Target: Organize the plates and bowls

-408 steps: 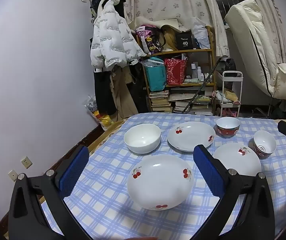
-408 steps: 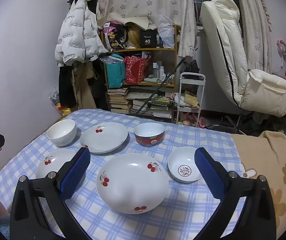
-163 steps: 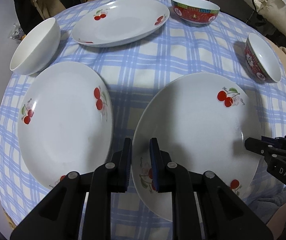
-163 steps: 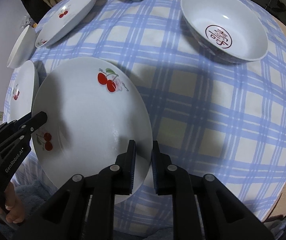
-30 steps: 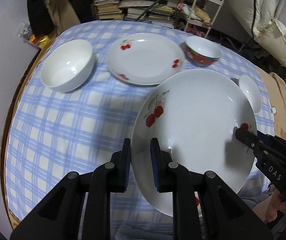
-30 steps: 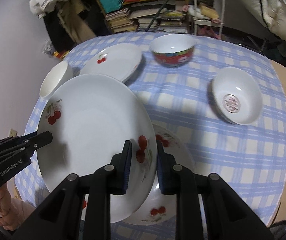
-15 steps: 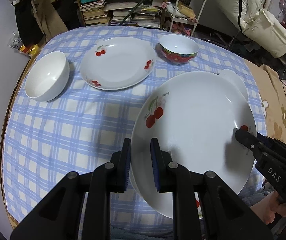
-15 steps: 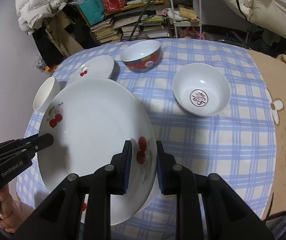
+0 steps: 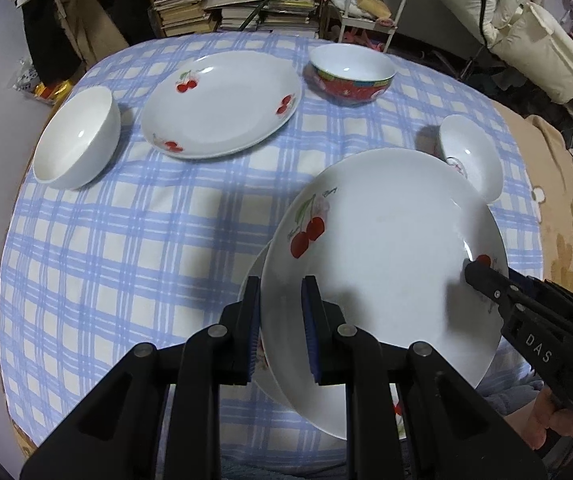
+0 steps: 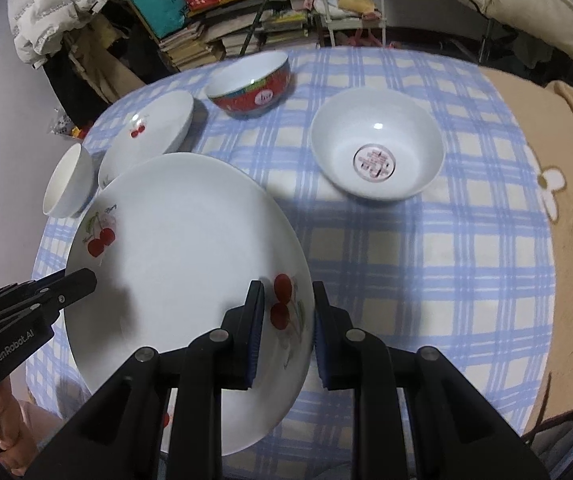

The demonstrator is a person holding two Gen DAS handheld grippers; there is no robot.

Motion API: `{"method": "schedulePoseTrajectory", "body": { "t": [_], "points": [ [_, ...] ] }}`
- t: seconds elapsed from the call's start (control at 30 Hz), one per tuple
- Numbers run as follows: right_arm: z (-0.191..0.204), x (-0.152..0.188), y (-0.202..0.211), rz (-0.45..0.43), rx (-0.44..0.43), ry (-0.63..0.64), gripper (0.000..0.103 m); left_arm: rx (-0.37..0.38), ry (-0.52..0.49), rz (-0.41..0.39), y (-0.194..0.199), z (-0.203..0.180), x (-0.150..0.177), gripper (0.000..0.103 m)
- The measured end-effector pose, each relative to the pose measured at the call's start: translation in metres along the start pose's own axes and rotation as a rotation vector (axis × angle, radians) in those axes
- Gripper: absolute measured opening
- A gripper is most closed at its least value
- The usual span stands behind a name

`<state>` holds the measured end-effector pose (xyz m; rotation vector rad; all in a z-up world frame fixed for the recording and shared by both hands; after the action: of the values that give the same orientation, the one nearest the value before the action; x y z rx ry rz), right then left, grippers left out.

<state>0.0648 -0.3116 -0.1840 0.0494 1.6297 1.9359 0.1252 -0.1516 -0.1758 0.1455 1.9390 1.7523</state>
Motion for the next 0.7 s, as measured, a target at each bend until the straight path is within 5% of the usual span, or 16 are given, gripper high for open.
{"method": "schedulePoseTrajectory", "body": {
  "t": [0.33, 0.7],
  "points": [
    [0.015, 0.016, -0.026, 0.079, -0.01, 0.017, 0.025, -0.036, 0.004, 0.027, -0.018, 0.018, 0.021, 0.019],
    [0.022, 0.025, -0.042, 0.112, 0.043, 0.043, 0.025, 0.016, 0.061, 0.064, -0.043, 0.031, 0.038, 0.019]
  ]
}}
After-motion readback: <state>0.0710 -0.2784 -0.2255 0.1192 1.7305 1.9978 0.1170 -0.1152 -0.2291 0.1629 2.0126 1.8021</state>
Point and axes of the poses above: each gripper's, at about its wrist camera, not at the fingertips, and y roughly against the way its jaws point, z to its left, x to its underside, the point moved 7 cm from there along -y, roughly the way its jaws point
